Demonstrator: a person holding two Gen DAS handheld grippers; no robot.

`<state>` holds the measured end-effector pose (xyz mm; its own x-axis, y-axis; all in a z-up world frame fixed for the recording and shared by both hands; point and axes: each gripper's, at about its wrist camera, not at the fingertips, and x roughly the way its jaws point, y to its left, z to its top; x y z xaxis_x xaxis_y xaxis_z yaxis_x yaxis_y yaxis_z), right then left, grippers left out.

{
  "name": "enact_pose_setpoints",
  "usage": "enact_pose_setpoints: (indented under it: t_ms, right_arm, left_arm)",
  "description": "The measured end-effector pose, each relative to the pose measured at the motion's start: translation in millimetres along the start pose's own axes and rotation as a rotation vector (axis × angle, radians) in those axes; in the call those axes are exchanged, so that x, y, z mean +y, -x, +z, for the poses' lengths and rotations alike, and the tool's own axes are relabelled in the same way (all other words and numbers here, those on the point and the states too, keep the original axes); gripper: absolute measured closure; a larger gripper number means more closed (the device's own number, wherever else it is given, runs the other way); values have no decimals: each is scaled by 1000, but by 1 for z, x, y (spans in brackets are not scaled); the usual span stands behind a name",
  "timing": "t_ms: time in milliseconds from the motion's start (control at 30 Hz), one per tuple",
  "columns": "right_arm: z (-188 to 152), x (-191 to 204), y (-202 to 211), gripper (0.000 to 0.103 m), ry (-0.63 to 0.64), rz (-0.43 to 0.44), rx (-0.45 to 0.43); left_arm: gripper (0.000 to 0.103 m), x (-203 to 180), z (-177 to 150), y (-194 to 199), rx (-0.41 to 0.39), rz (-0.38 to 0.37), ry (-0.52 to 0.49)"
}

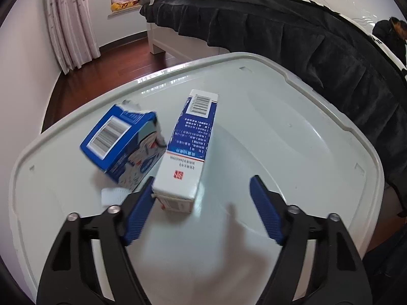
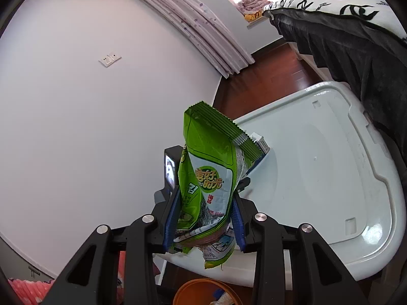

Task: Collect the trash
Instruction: 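Grasp the white-blue medicine carton with the left tool while the right tool holds the green bag, then drop the carton and green bag into the orange bucket with both tools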

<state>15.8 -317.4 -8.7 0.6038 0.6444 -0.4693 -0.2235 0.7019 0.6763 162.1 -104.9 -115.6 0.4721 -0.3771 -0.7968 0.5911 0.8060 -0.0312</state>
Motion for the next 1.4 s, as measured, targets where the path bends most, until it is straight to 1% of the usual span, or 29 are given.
enact_pose_setpoints:
  t_ms: [100, 133, 200, 233, 267, 300, 433, 567, 700, 800, 833, 900, 933, 1000, 1133, 1200, 1333, 1400]
  right_arm:
    - [-1, -1, 4, 67, -3, 1, -11]
    - [-1, -1, 6, 67, -7, 4, -14]
    - [-1, -2, 7, 67, -11, 2, -20]
    - [0, -3, 8, 67, -14, 1, -23]
    - [0, -3, 9, 67, -18, 1, -27]
    - [1, -3, 11, 67, -22, 2, -32]
    - [-2, -1, 16, 67, -19, 11, -39]
    - [-5, 1, 16, 67, -18, 3, -30]
    - [-5, 5, 19, 67, -10, -13, -33]
    - [-7, 14, 23, 67, 18, -32, -40]
    - [-8, 18, 24, 67, 31, -35, -41]
    - [-10, 23, 26, 67, 43, -35, -41]
    - [-11, 24, 27, 67, 50, -38, -42]
    - [-14, 31, 28, 67, 73, -51, -44]
    - [-22, 48, 26, 67, 118, -65, -18]
    - [-28, 59, 24, 67, 147, -79, -3]
    - [-48, 80, 20, 67, 179, -68, 51]
    - [-64, 91, 14, 67, 198, -71, 106]
  left_arm:
    - [34, -4, 6, -8, 11, 14, -10]
    - [37, -5, 7, -10, 14, 19, -10]
    - [46, -4, 10, -15, 22, 28, -3]
    - [58, -3, 11, -17, 27, 32, 4]
    - [73, -2, 14, -22, 38, 38, 15]
    - [74, 1, 15, -25, 49, 34, 35]
    - [75, 4, 16, -25, 38, 28, 77]
    - [75, 5, 13, -11, 21, 4, 116]
    - [75, 4, 7, 19, -10, -16, 145]
    - [75, 4, -2, 54, -27, -33, 178]
    - [75, 3, -7, 68, -31, -41, 190]
    - [75, 0, -20, 95, -30, -19, 202]
    - [75, -3, -32, 115, -29, -19, 218]
    - [75, -7, -50, 140, -31, -21, 235]
    - [75, -15, -100, 200, -25, -25, 273]
    - [75, -19, -122, 221, -8, -23, 292]
    - [75, -31, -161, 254, 36, -16, 316]
    - [75, -37, -177, 261, 64, -17, 323]
